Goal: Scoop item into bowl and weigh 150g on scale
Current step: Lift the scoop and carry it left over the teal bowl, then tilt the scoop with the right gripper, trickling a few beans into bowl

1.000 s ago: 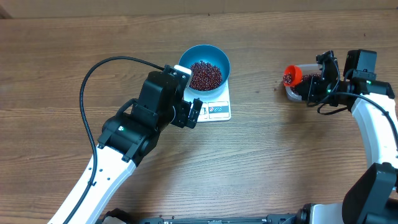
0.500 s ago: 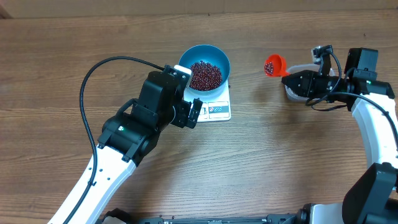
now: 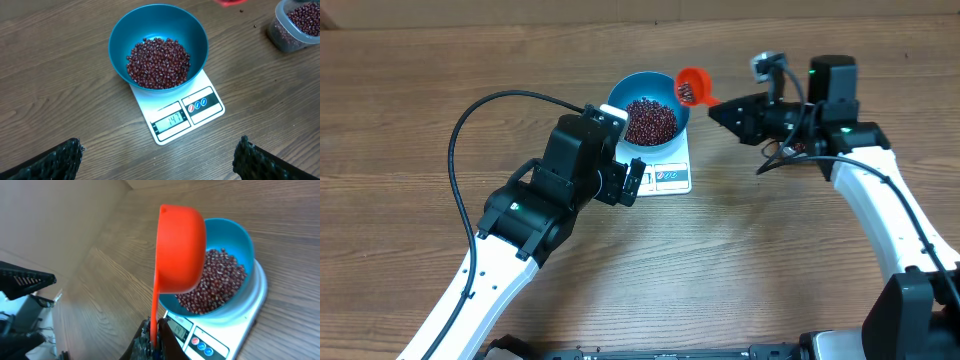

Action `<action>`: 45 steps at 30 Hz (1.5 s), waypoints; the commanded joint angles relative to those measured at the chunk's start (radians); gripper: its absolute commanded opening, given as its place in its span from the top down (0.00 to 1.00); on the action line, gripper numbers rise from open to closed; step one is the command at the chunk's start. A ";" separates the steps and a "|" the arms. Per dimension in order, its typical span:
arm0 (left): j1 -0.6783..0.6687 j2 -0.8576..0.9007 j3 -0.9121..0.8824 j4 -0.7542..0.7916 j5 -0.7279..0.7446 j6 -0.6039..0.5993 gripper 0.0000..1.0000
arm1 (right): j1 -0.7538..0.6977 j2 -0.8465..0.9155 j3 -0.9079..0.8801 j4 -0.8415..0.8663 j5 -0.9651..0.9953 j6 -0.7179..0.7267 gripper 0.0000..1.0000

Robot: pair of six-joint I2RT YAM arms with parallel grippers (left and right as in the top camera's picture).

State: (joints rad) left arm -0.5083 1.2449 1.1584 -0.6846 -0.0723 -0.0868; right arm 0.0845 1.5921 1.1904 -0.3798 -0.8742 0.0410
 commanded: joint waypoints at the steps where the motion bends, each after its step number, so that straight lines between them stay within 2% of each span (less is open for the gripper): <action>1: 0.004 0.004 0.023 0.001 -0.009 0.005 0.00 | 0.050 -0.020 0.003 0.015 0.114 0.019 0.96; 9: 0.004 0.004 0.023 0.001 -0.009 0.005 0.01 | 0.138 -0.019 0.002 0.065 0.365 0.008 0.96; 16: 0.004 0.004 0.023 0.001 -0.009 0.005 0.01 | 0.178 -0.019 0.002 0.063 0.385 -0.274 0.96; 24: 0.004 0.004 0.023 0.001 -0.009 0.005 0.01 | 0.178 -0.017 0.002 0.061 0.466 -0.372 0.96; 35: 0.004 0.004 0.023 0.001 -0.009 0.005 0.01 | 0.178 -0.017 0.002 0.067 0.480 -0.348 0.96; 41: 0.004 0.004 0.023 0.001 -0.009 0.005 0.01 | 0.178 -0.017 0.002 0.056 0.449 -0.086 0.96; 45: 0.004 0.004 0.023 0.001 -0.009 0.005 0.01 | 0.178 -0.017 0.002 0.058 0.431 -0.032 0.96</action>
State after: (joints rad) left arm -0.5083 1.2449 1.1584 -0.6846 -0.0723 -0.0868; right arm 0.2619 1.5921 1.1904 -0.3286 -0.4194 -0.0845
